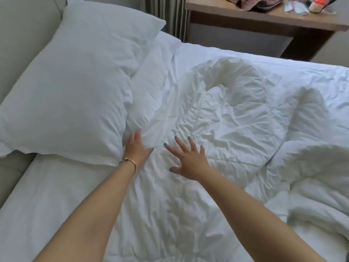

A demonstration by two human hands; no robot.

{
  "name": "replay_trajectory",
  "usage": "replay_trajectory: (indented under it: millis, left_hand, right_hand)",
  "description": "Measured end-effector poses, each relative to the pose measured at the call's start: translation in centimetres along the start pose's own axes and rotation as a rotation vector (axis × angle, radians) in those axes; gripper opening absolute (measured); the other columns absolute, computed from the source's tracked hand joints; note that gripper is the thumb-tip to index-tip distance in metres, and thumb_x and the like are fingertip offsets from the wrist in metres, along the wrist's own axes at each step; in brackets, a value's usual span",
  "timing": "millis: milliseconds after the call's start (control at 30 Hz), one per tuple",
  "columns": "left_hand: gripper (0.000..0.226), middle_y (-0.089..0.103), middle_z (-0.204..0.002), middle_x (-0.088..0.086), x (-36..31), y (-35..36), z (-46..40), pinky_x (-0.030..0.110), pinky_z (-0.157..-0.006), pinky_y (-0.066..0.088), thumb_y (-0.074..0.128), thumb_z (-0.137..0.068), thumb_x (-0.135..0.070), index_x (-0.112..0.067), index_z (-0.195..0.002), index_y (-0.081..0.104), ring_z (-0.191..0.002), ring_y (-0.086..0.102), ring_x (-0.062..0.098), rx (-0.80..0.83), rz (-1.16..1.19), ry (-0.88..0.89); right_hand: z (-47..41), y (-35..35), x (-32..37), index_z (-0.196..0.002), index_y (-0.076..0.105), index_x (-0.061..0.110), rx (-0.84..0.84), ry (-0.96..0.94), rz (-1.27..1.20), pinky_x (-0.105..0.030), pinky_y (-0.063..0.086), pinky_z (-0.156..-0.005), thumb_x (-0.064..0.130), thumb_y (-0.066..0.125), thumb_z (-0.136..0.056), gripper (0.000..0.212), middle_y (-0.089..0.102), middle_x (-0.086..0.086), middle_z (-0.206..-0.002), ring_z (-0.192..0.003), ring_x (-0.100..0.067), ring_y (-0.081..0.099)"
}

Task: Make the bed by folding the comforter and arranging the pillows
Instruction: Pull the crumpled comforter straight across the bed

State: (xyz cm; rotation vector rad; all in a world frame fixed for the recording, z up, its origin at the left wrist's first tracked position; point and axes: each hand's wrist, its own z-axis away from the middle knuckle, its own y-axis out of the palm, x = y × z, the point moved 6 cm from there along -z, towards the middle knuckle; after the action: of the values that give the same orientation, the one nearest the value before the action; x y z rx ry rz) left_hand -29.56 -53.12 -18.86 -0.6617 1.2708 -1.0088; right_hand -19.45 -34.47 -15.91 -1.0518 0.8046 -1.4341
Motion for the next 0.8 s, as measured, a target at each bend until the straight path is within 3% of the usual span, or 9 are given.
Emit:
replay_trajectory:
  millis: [67, 133, 233, 300, 467, 533, 600, 667, 800]
  left_hand:
    - [0.106, 0.027, -0.149, 0.009, 0.1, 1.4, -2.3, 0.043, -0.115, 0.012, 0.075, -0.069, -0.055, -0.019, -0.148, 0.014, -0.14, 0.021, 0.033, 0.001, -0.096, -0.108]
    - [0.096, 0.043, -0.138, 0.005, 0.1, 3.1, -2.4, 0.046, -0.109, 0.022, 0.076, -0.069, -0.051, -0.027, -0.141, 0.015, -0.13, 0.04, 0.034, 0.06, 0.064, -0.235]
    - [0.065, 0.06, -0.116, 0.0, -2.7, 2.2, -1.3, 0.031, -0.084, 0.044, 0.067, -0.081, -0.023, -0.031, -0.134, 0.031, -0.103, 0.061, 0.029, 0.051, 0.335, -0.055]
    - [0.058, 0.063, -0.111, -0.002, -5.8, -2.1, -1.9, 0.024, -0.08, 0.044, 0.063, -0.081, -0.012, -0.028, -0.133, 0.044, -0.103, 0.062, 0.027, -0.014, 0.308, 0.153]
    - [0.062, 0.059, -0.129, 0.014, -13.0, -20.6, -6.7, 0.044, -0.097, 0.046, 0.062, -0.077, 0.0, -0.022, -0.134, 0.053, -0.116, 0.057, 0.036, -0.231, -0.096, 0.482]
    - [0.069, 0.051, -0.129, 0.017, -12.7, -28.9, -8.7, 0.051, -0.1, 0.04, 0.064, -0.075, -0.002, -0.028, -0.137, 0.045, -0.118, 0.049, 0.04, -0.458, -0.346, 0.361]
    - [0.088, 0.033, -0.143, 0.016, -10.8, -32.5, -9.1, 0.058, -0.11, 0.018, 0.066, -0.076, -0.009, -0.035, -0.148, 0.023, -0.132, 0.031, 0.038, -0.516, -0.599, 0.157]
    - [0.097, 0.009, -0.158, 0.009, -9.8, -29.5, -7.7, 0.054, -0.115, 0.006, 0.066, -0.081, -0.022, -0.038, -0.152, 0.001, -0.145, 0.008, 0.034, -0.378, -0.733, 0.156]
    - [0.081, 0.002, -0.162, 0.003, -6.3, -11.5, 2.0, 0.042, -0.118, 0.017, 0.053, -0.092, -0.044, -0.036, -0.153, 0.001, -0.149, 0.003, 0.025, 0.142, -0.558, 0.245]
  right_hand:
    - [-1.8, 1.0, -1.9, -0.142, -0.019, 0.057, 0.068, 0.068, -0.069, -0.069, 0.002, -0.11, 0.071, 0.054, -0.081, 0.096, -0.009, 0.016, -0.161, -0.148, -0.032, -0.014]
    - [-3.0, 0.3, -3.3, -0.141, -0.023, 0.055, 0.061, 0.167, -0.25, -0.067, 0.003, -0.111, 0.069, 0.059, -0.078, 0.104, 0.012, 0.01, -0.161, -0.148, -0.033, -0.001]
    - [-3.8, -2.6, -3.0, -0.14, -0.03, 0.051, -0.083, 0.131, -0.368, -0.056, 0.024, -0.111, 0.061, 0.069, -0.075, 0.119, 0.054, -0.001, -0.123, -0.132, -0.032, 0.036]
    - [-3.6, -5.4, -2.7, -0.139, -0.031, 0.052, -0.145, 0.054, -0.386, -0.049, 0.043, -0.096, 0.055, 0.076, -0.071, 0.127, 0.05, 0.001, -0.102, -0.112, -0.03, 0.048]
    - [-3.4, -15.0, -2.4, -0.14, -0.023, 0.056, -0.22, -0.017, -0.49, -0.045, 0.054, -0.082, 0.045, 0.08, -0.073, 0.124, 0.054, -0.014, -0.118, -0.095, -0.029, 0.06]
    - [-4.2, -17.6, -1.8, -0.144, -0.017, 0.054, -0.24, -0.023, -0.496, -0.045, 0.054, -0.085, 0.043, 0.077, -0.078, 0.116, 0.055, -0.016, -0.122, -0.097, -0.03, 0.061]
    - [-4.8, -18.5, -0.9, -0.146, -0.01, 0.054, -0.233, -0.008, -0.506, -0.042, 0.054, -0.083, 0.045, 0.074, -0.08, 0.107, 0.049, -0.014, -0.13, -0.094, -0.026, 0.059]
    - [-4.9, -17.4, 0.0, -0.148, -0.004, 0.052, -0.194, 0.036, -0.526, -0.039, 0.054, -0.079, 0.046, 0.072, -0.082, 0.101, 0.045, -0.013, -0.132, -0.088, -0.024, 0.06]
    - [-2.0, -9.4, 1.3, -0.153, 0.009, 0.039, -0.022, 0.13, -0.466, -0.043, 0.043, -0.101, 0.038, 0.068, -0.086, 0.089, 0.038, -0.011, -0.146, -0.126, -0.031, 0.046]
